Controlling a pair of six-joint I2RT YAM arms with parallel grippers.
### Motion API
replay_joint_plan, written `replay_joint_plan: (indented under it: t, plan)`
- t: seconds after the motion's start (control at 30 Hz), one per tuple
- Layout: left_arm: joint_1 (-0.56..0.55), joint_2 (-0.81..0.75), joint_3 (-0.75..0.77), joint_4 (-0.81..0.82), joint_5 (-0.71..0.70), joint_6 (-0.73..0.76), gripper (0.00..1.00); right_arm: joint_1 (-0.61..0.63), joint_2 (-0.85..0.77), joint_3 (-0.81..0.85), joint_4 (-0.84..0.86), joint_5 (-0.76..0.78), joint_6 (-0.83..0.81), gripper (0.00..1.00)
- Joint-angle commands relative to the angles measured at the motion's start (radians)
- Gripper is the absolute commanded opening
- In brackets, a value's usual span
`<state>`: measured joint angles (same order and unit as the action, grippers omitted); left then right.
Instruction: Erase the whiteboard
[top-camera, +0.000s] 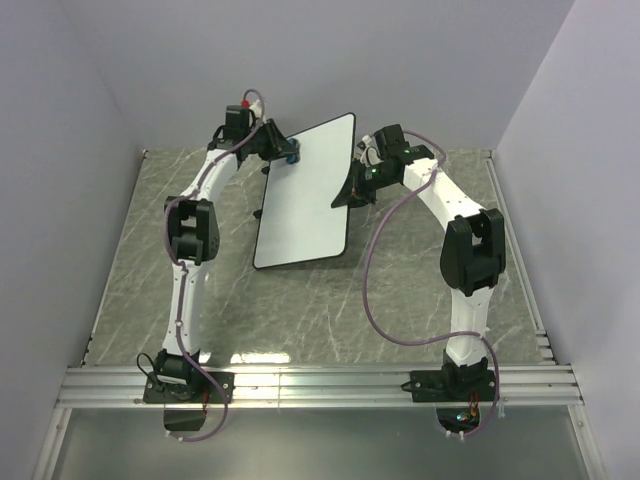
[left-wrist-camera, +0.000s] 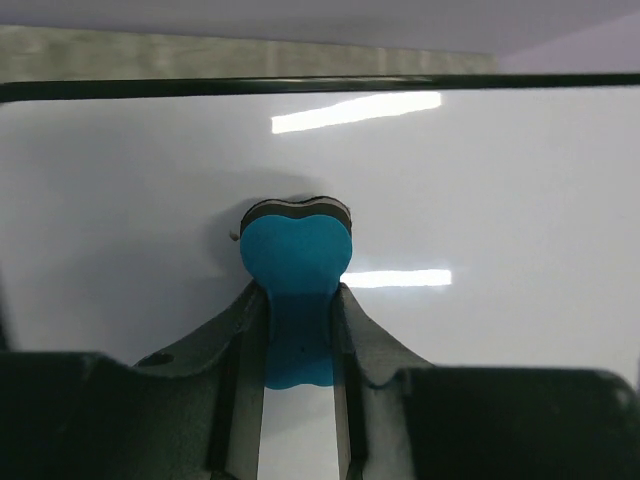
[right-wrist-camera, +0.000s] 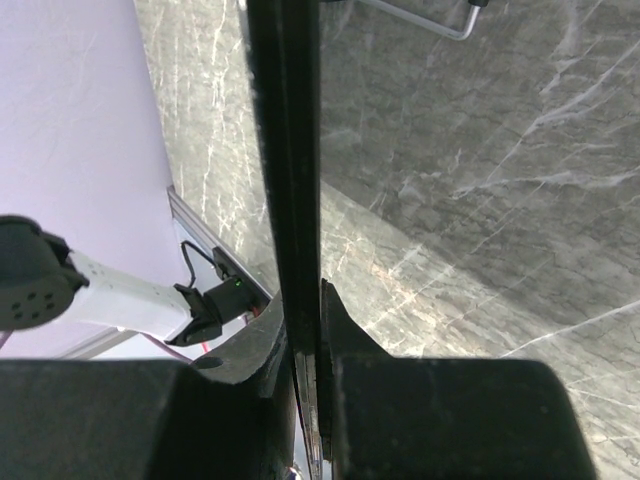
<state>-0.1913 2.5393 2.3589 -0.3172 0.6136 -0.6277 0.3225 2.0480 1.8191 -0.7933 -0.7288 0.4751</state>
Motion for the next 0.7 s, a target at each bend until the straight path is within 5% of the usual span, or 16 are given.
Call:
replay_joint_plan:
  t: [0.0,0.17,0.3,0.67]
  plan:
    - [0.024,0.085,-0.009,-0.14,-0.123,0.08,0.0,0.059,0.066,-0.06,-0.277,0.152,-0.138,0.0]
    - [0.044,0.082,-0.055,-0.161,-0.167,0.125,0.0,0.061,0.077,-0.052,-0.285,0.155,-0.136,0.0]
    - [0.052,0.079,-0.069,-0.131,-0.076,0.106,0.0,0.061,0.078,-0.058,-0.287,0.155,-0.139,0.0]
    - [-0.034,-0.028,-0.092,0.304,0.184,-0.17,0.0,0.053,0.086,-0.084,-0.288,0.149,-0.147,0.0]
